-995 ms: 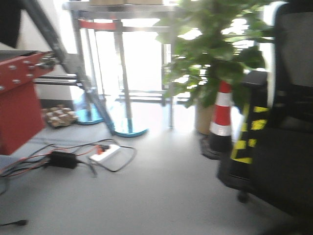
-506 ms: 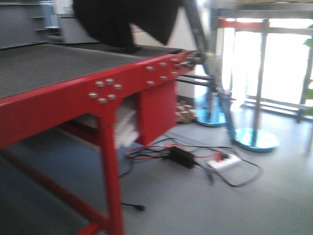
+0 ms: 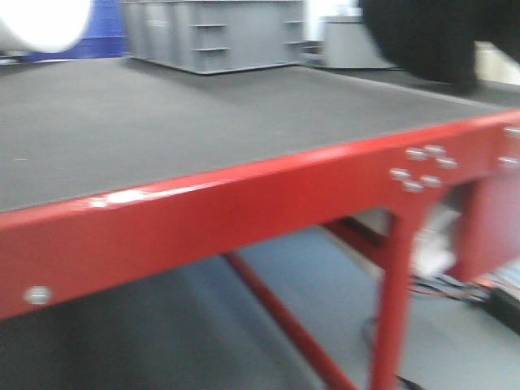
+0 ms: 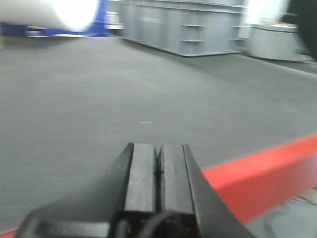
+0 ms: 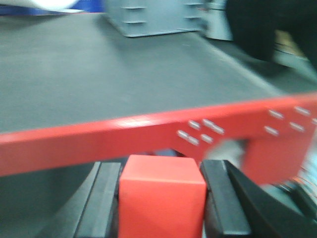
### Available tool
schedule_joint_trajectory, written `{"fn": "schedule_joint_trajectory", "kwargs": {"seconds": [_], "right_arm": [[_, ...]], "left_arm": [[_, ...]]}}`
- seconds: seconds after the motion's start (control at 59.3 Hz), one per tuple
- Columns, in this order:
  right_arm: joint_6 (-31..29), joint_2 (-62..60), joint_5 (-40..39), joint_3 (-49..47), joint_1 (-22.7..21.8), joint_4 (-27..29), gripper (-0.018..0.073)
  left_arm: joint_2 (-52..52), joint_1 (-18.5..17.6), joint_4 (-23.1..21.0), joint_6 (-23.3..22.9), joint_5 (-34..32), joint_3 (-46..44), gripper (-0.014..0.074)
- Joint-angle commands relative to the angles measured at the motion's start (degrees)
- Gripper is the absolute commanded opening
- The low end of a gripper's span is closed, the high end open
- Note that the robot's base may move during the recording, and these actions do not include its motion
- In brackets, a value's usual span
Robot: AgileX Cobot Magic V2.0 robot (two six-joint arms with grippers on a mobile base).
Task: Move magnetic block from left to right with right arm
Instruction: 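Turn and drive up to the other grey carpeted table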
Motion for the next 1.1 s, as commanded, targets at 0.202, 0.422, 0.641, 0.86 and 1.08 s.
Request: {"fn": "schedule_joint_trajectory", "kwargs": {"seconds": [0.202, 0.422, 0.641, 0.86, 1.08], "right_arm": [[-0.5, 1.2, -5.1, -1.5, 0.0, -0.7, 0.0214], [-0.5, 1.2, -5.1, -1.5, 0.0, -0.7, 0.0214], [-0.5, 1.2, -5.1, -1.5, 0.0, -0.7, 0.0214], [-0.5, 1.2, -5.1, -1.5, 0.0, -0.7, 0.0214], [-0.5, 1.2, -5.1, -1.5, 0.0, -0.7, 0.0214]], "left_arm": [[-0.6, 0.1, 0.0, -0.2, -5.2, 0.6, -0.0116], [-0.6, 0.1, 0.0, -0.2, -5.2, 0.6, -0.0116], [-0.6, 0.1, 0.0, -0.2, -5.2, 0.6, -0.0116], [-0.6, 0.1, 0.0, -0.2, -5.2, 0.6, -0.0116], [-0.6, 0.1, 0.0, -0.2, -5.2, 0.6, -0.0116]]}}
